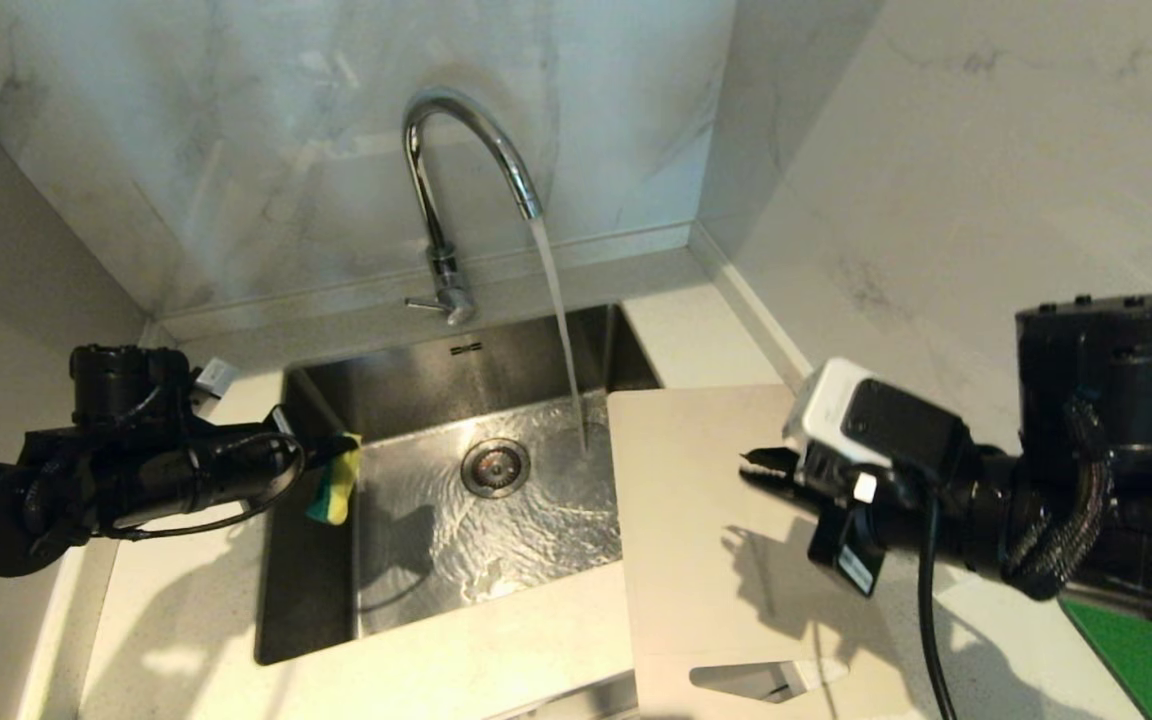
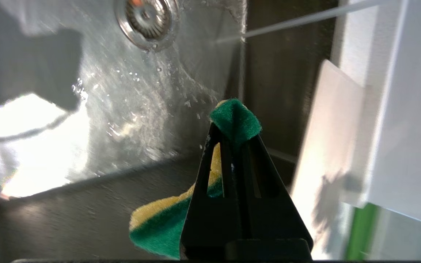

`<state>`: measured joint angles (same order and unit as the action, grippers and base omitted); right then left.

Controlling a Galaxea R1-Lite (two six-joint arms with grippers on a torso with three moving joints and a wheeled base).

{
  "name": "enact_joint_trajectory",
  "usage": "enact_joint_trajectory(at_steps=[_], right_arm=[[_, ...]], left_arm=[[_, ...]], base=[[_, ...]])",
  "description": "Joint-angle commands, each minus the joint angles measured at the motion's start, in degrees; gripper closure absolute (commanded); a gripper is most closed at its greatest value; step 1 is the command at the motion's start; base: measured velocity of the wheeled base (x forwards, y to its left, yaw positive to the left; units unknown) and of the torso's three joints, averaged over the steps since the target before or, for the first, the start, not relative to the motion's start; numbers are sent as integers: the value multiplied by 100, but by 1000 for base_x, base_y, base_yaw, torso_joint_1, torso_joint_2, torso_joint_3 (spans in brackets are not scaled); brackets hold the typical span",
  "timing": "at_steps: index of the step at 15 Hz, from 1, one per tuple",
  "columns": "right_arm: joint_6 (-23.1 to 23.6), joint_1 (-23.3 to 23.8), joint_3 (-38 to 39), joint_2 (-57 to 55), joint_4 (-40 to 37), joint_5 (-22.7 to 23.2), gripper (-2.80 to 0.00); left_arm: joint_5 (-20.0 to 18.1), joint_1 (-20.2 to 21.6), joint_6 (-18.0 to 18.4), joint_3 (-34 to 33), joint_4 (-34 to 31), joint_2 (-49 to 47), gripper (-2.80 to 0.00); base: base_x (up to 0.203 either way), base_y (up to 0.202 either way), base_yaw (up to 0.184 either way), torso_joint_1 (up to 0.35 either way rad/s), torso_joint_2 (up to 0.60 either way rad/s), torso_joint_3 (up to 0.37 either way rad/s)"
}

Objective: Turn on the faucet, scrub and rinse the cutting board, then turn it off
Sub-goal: Put down the cleaning cloth

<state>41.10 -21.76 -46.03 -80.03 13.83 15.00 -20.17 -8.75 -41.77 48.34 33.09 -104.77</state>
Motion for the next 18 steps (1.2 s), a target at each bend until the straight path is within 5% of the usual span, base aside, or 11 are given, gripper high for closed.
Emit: enact_joint_trajectory(at_steps=[1, 4, 6, 9, 15, 18], right_arm=[[-853, 187, -715, -573, 847, -104, 0], [-1662, 489, -1635, -976, 2038, -845, 0], [-1891, 565, -1984, -686, 1991, -1579, 0], [-1877, 567, -1858, 189, 1512, -1908, 0], [-1925, 582, -282, 2720, 977, -2074, 0], [-2292, 1039, 785, 3690, 557, -2187, 0]], left_arm=[[110, -6, 85, 10, -191, 263, 0], [340, -4, 292, 45, -528, 528, 0], [564, -21, 423, 141, -617, 562, 0], [593, 5, 541, 220, -786, 546, 0], [585, -12, 556, 211, -786, 417, 0], [585, -12, 556, 220, -769, 413, 0]], base=[[0, 0, 0, 0, 0, 0], [0, 0, 0, 0, 0, 0], [0, 0, 0, 0, 0, 0], [0, 0, 0, 0, 0, 0], [0, 0, 0, 0, 0, 0], [0, 0, 0, 0, 0, 0]])
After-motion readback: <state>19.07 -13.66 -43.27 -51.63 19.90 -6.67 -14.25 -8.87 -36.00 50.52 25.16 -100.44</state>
